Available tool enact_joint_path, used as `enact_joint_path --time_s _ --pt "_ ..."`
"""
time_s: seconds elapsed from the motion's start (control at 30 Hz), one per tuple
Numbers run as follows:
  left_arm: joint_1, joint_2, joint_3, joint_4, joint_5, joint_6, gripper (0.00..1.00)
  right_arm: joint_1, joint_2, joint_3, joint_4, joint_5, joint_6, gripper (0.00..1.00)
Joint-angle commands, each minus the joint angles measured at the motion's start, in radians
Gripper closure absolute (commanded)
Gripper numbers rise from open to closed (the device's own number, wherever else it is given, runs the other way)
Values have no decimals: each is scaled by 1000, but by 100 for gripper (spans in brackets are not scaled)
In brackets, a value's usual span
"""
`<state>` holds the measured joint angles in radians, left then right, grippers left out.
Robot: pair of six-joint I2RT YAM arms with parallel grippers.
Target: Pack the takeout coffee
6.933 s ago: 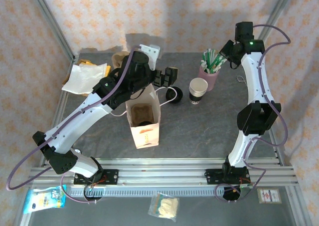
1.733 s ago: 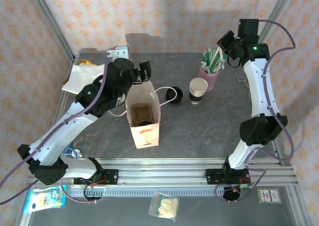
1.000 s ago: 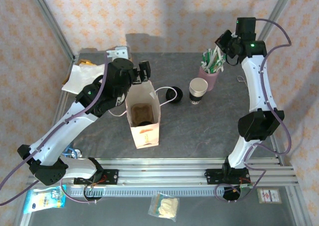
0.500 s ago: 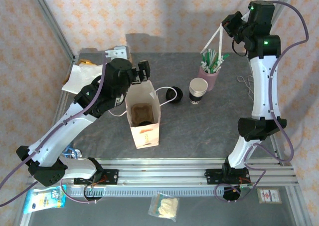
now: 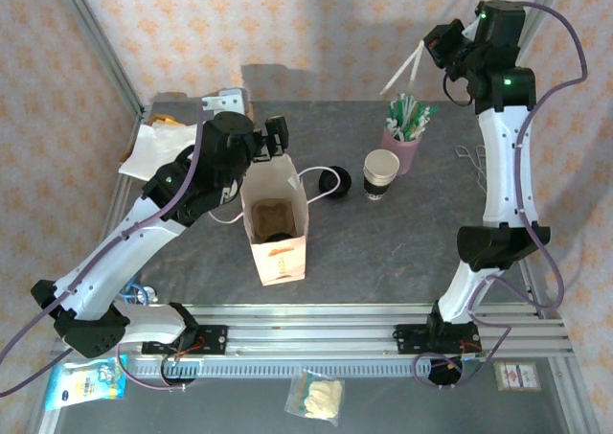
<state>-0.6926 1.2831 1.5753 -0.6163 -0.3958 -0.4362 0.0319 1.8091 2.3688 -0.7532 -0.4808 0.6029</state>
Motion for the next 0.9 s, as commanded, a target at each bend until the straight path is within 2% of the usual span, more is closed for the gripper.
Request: enact_joint_path --time_s 0.0,0.67,0.87 --pt "8 -8 8 8 10 13 1 0 -9 43 63 -18 21 100" --pt "10 -5 9 9 18 9 1 -1 -98 -189 -20 79 21 100" --pt "10 -16 3 1 5 11 1 -31 -121 -224 -29 111 29 100"
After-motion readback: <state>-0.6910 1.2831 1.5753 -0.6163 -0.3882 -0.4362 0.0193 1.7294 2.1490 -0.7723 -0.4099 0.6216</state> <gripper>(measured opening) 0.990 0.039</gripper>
